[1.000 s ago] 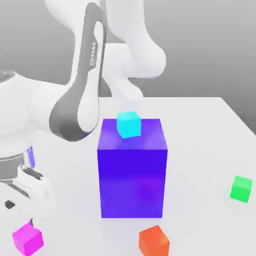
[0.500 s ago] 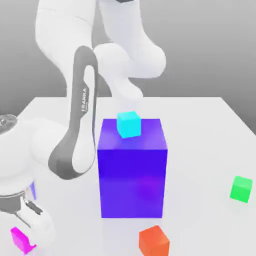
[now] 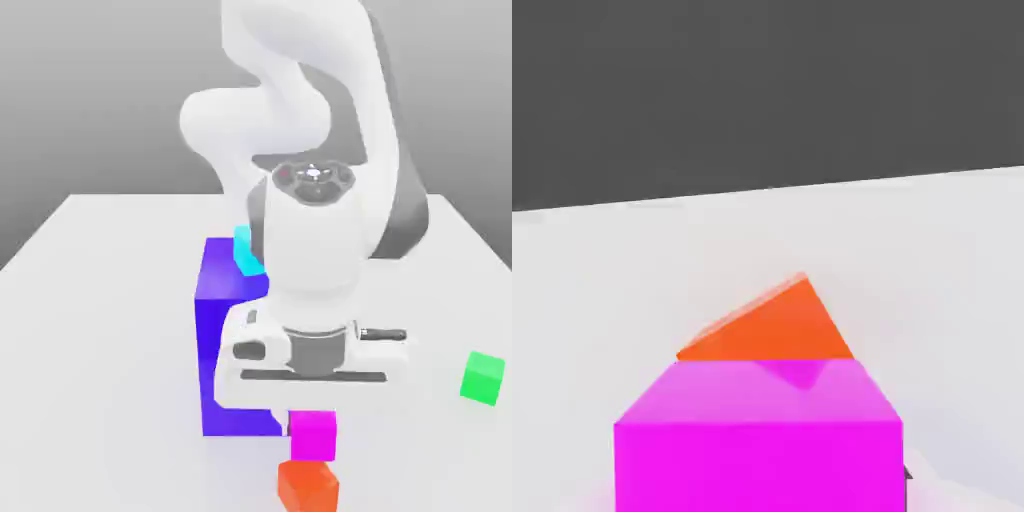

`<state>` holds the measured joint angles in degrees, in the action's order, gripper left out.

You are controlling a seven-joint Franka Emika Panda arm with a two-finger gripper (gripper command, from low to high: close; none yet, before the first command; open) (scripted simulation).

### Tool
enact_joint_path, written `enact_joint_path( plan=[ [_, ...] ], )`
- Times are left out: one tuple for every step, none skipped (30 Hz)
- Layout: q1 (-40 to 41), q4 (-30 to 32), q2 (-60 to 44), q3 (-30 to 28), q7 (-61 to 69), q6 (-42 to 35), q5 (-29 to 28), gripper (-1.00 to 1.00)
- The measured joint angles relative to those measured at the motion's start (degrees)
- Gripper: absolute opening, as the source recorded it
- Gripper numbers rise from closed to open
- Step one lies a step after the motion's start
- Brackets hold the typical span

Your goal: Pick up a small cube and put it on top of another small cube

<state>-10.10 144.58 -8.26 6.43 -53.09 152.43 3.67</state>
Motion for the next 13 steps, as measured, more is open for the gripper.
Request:
enact_joint_path(
  plan=[
    [-1.8,1.0,1.1,1.7,-0.3,0.0,-0.5,-1.00],
    [-4.0,2.1,2.1,3.5,-0.6,0.1,-1.0,-1.00],
    [-7.0,3.2,3.3,5.5,-1.0,0.1,-1.6,-1.00],
    [-10.8,3.9,4.0,7.5,-1.6,0.2,-2.4,-1.00],
    [-14.5,4.1,3.7,9.4,-2.8,0.6,-3.9,-1.00],
    [-17.6,3.6,2.0,10.7,-5.0,1.8,-6.9,-1.00],
    [-19.2,3.4,0.1,10.7,-6.7,3.3,-9.1,-1.00],
    [-20.3,3.2,-1.9,10.2,-8.1,4.9,-11.1,-1.00],
    [-21.4,3.0,-3.9,9.3,-9.4,6.7,-12.9,-1.00],
    [-21.8,2.9,-5.1,8.9,-10.2,7.7,-14.0,1.00],
    [-21.8,2.9,-5.1,8.9,-10.2,7.7,-14.0,1.00],
    [-21.8,2.9,-5.1,8.9,-10.2,7.7,-14.0,1.00],
    [-21.8,2.9,-5.1,8.9,-10.2,7.7,-14.0,1.00]
  ],
)
